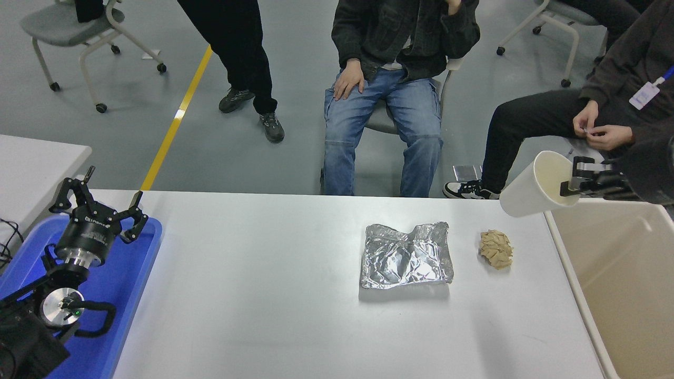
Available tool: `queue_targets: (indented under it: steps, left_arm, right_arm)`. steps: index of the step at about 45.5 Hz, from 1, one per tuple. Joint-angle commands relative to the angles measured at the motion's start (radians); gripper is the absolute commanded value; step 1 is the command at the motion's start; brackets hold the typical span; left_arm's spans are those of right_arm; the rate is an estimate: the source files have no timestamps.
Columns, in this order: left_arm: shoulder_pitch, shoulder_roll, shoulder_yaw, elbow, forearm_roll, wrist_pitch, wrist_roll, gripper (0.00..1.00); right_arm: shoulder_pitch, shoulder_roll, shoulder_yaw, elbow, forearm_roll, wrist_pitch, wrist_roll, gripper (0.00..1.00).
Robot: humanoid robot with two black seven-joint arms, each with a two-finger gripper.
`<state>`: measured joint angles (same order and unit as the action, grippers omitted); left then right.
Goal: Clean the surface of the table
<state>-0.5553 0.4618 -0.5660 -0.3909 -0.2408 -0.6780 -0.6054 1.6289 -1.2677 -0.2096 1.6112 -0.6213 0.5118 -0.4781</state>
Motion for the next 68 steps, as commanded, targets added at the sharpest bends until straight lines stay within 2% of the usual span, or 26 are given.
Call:
queue_targets:
  steps: [1, 15, 25, 37, 44, 53, 68]
  left_arm:
    - [0.0, 0.0, 0.0, 0.0, 0.0, 0.0, -0.001, 1.0]
    - [0.0, 0.0, 0.0, 0.0, 0.0, 0.0, -0.001, 1.0]
    - [0.0, 0.0, 0.0, 0.0, 0.0, 0.0, -0.001, 1.0]
    - [0.0, 0.0, 0.0, 0.0, 0.0, 0.0, -0.001, 1.0]
    - [0.0, 0.0, 0.0, 0.0, 0.0, 0.0, -0.001, 1.0]
    - [0.0, 0.0, 0.0, 0.0, 0.0, 0.0, -0.001, 1.0]
    - [0.0, 0.0, 0.0, 0.001, 0.0, 0.0, -0.001, 1.0]
  right_arm:
    - [-0.083, -0.067, 0.006, -0.091, -0.057, -0.001, 0.033, 0.0]
    - [-0.133, -0.075, 0.006, -0.188, -0.058, -0.016, 0.056, 0.0]
    - [-0.198, -0.035, 0.004, -0.31, -0.075, -0.033, 0.111, 0.0]
    - [-0.403, 0.12, 0.009, -0.671, -0.098, -0.042, 0.28, 0.0]
    - [-0.517, 0.211, 0.01, -0.839, -0.091, -0.044, 0.338, 0.0]
    - [-0.613, 0.298, 0.01, -1.039, -0.087, -0.044, 0.391, 0.0]
    - [-0.744, 0.522, 0.01, -1.336, -0.046, -0.044, 0.437, 0.0]
